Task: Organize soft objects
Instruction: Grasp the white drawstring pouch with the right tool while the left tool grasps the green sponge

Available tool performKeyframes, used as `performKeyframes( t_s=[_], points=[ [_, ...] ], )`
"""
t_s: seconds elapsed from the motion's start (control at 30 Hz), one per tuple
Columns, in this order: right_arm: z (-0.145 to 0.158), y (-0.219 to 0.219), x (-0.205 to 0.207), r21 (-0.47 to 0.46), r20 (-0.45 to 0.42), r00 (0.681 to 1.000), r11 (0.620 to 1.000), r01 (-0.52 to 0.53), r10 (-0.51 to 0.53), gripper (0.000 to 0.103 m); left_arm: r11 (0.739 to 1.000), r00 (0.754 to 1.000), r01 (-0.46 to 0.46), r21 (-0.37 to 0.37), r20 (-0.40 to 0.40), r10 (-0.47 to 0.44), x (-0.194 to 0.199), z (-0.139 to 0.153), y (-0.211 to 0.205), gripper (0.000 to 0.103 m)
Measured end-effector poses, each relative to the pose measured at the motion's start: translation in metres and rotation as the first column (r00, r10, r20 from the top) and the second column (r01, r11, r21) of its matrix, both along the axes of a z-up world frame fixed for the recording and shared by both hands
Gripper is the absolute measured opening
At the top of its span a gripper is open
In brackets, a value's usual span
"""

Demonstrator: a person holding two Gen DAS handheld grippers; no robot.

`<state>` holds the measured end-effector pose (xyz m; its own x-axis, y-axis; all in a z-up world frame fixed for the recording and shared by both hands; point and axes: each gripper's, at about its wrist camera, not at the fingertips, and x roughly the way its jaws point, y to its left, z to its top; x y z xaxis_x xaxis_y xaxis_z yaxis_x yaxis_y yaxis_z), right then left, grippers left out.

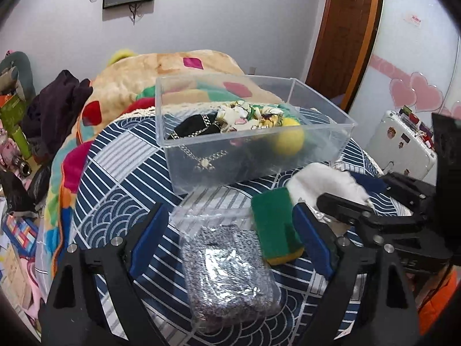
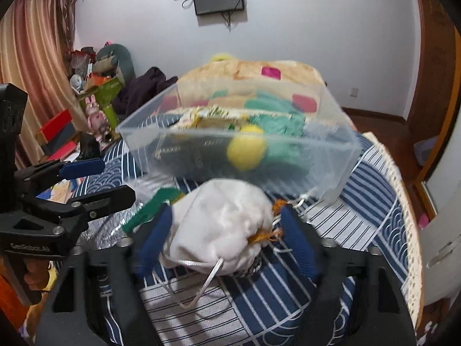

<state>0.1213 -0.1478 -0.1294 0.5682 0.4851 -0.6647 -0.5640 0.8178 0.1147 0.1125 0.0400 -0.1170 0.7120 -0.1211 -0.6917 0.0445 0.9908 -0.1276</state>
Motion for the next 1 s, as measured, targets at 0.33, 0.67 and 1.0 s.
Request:
performKeyframes(
  t_s=[0.33, 0.67, 1.0],
  points=[
    [0.005, -0.023, -0.010, 0.043, 0.042, 0.997, 0.997, 0.068, -0.070, 0.019, 0.999, 0.999, 0.046, -0.025, -0.010, -0.046, 0.009, -0.009, -0.027, 0.083],
    [0.025, -0.051, -0.015, 0.128, 0.098, 0.984, 0.982, 0.137, -0.150, 0.019, 0.994, 0.993, 0.108, 0.013, -0.045, -0.107, 0.012, -0.027, -0.052, 0.055],
    [0.028, -0.049, -0.018, 0.132, 0.109, 0.984, 0.983, 0.127, -0.142, 0.019, 0.996, 0.996, 0.091, -0.015, -0.008, -0.091, 0.001, -0.017, -0.043, 0.035]
  ],
)
